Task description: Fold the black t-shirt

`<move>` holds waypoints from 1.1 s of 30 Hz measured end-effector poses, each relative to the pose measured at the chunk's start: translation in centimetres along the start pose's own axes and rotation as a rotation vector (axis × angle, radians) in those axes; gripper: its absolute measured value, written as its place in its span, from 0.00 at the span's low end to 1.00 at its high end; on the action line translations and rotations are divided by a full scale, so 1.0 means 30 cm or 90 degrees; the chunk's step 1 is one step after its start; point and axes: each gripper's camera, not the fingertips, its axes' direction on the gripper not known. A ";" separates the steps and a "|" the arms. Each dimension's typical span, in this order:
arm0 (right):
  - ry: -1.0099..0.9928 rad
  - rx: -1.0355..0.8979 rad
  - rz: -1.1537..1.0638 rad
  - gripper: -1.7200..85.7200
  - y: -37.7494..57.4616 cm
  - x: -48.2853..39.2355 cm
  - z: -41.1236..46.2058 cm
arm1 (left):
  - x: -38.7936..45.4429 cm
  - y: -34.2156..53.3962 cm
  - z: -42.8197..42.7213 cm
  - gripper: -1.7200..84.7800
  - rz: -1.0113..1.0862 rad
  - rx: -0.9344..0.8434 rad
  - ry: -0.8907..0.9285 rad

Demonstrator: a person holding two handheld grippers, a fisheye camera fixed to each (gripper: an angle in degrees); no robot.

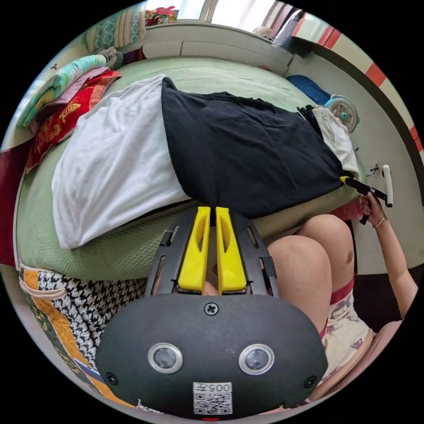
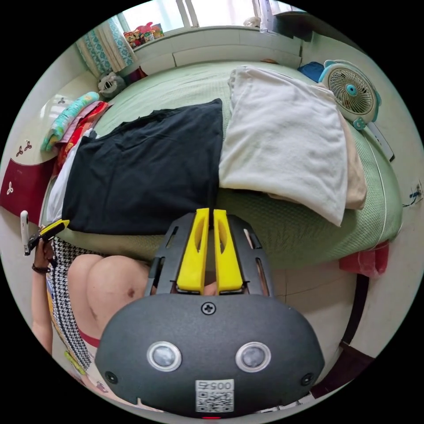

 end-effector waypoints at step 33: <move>0.040 0.031 0.065 0.06 0.074 0.224 0.055 | 1.244 -0.096 0.262 0.10 0.226 0.050 0.107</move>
